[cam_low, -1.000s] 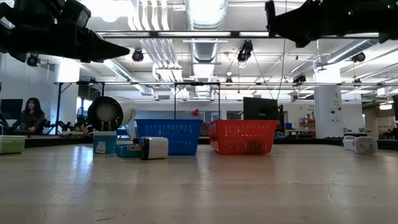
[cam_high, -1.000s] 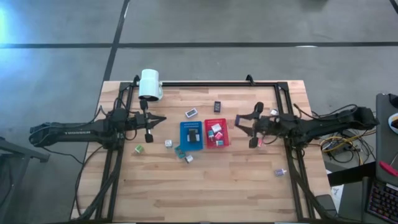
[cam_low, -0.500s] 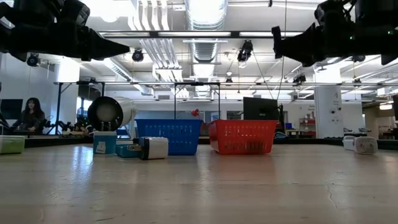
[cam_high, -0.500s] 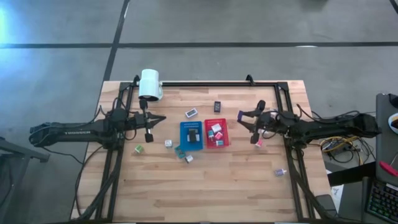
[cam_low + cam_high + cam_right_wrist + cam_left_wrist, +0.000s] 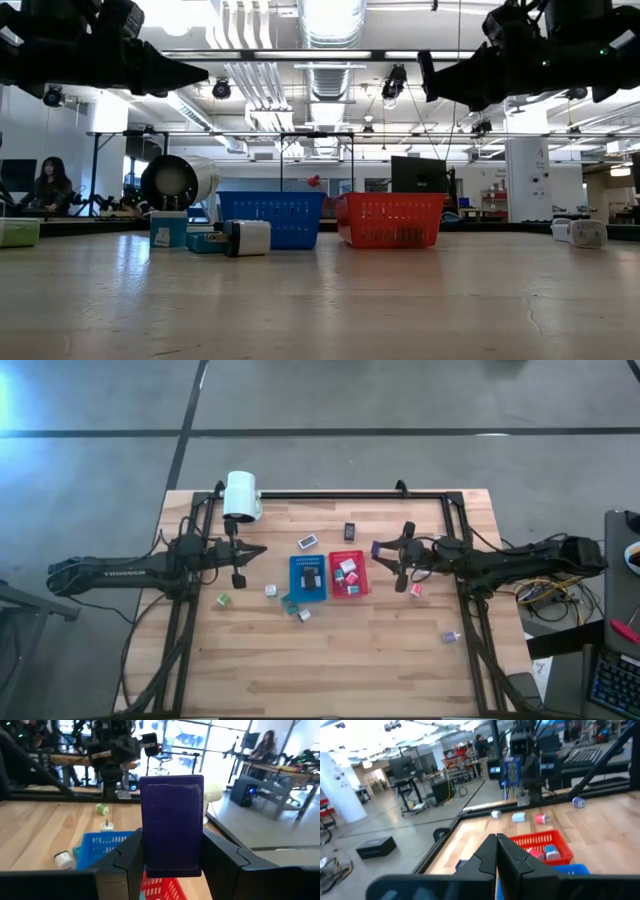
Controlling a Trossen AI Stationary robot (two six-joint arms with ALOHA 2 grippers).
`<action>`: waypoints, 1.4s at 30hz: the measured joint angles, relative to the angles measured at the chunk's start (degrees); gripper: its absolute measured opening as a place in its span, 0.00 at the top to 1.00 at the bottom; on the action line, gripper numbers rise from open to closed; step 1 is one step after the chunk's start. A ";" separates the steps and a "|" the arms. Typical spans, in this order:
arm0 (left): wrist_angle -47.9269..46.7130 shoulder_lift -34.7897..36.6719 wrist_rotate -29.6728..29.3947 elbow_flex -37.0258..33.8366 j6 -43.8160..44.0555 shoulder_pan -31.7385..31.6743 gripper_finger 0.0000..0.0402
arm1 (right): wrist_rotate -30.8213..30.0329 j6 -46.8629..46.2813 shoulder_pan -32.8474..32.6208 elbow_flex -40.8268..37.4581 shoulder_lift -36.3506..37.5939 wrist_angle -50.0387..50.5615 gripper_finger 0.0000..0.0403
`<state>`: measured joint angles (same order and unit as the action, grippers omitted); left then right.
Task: Pick & Place Office items
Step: Put the bottom dark blue digital clock into the blue bin
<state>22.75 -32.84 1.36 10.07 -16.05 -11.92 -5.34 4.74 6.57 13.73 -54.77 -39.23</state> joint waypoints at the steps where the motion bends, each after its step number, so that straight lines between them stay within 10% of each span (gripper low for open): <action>1: 0.42 0.00 0.81 0.00 0.00 0.00 0.97 | 0.32 -0.03 -0.02 0.50 -0.94 -0.02 0.63; 13: 10.18 -11.27 5.84 3.21 6.55 0.62 0.86 | 8.43 -0.84 -0.45 15.09 -19.26 -0.11 0.63; 30: 20.56 -28.32 10.63 9.75 6.19 2.03 0.12 | 11.57 4.03 -2.93 37.73 -38.62 1.53 0.63; 42: 20.65 -29.24 11.29 10.34 7.78 2.34 0.07 | 12.40 4.78 -2.95 52.07 -48.55 11.46 0.63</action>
<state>43.40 -62.08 12.64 20.40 -8.27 -9.58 7.06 9.52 3.62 65.80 -103.31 -27.78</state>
